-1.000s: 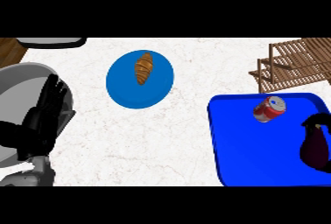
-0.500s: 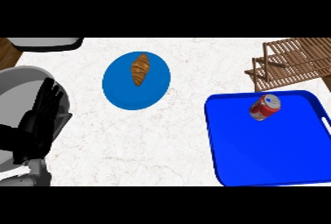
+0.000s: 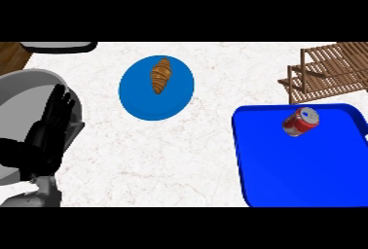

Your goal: Pick the eggplant from the tray and place it in the tiered shelf

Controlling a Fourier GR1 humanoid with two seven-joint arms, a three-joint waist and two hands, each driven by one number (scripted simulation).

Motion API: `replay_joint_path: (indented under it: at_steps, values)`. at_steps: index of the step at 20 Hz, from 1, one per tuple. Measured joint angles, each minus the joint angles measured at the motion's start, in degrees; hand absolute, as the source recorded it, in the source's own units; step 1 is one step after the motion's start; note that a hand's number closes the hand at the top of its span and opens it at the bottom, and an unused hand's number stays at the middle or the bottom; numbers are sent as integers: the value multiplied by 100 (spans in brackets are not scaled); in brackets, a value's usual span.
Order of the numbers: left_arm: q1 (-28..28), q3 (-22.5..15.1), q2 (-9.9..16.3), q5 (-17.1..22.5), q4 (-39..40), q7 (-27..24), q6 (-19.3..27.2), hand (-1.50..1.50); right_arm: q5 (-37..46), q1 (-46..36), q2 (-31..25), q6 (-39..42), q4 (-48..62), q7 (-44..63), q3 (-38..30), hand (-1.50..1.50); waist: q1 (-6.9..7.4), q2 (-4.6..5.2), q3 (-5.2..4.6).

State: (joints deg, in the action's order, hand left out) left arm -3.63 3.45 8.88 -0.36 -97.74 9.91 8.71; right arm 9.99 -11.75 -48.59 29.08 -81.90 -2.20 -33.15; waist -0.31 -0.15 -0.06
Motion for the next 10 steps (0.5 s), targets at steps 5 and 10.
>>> replay_joint_path:
  at_steps: [5, 10]
  values:
    - [-16, -15, -65, -30, 163, -147, -66, 0, 177, -566, -80, -296, 642, 26, 77, 150, 56, 16, 3]
    - [-141, -13, -71, -31, 69, 14, -84, 0, 512, -1299, -145, -717, 1824, -370, 343, 150, 111, 31, 7]
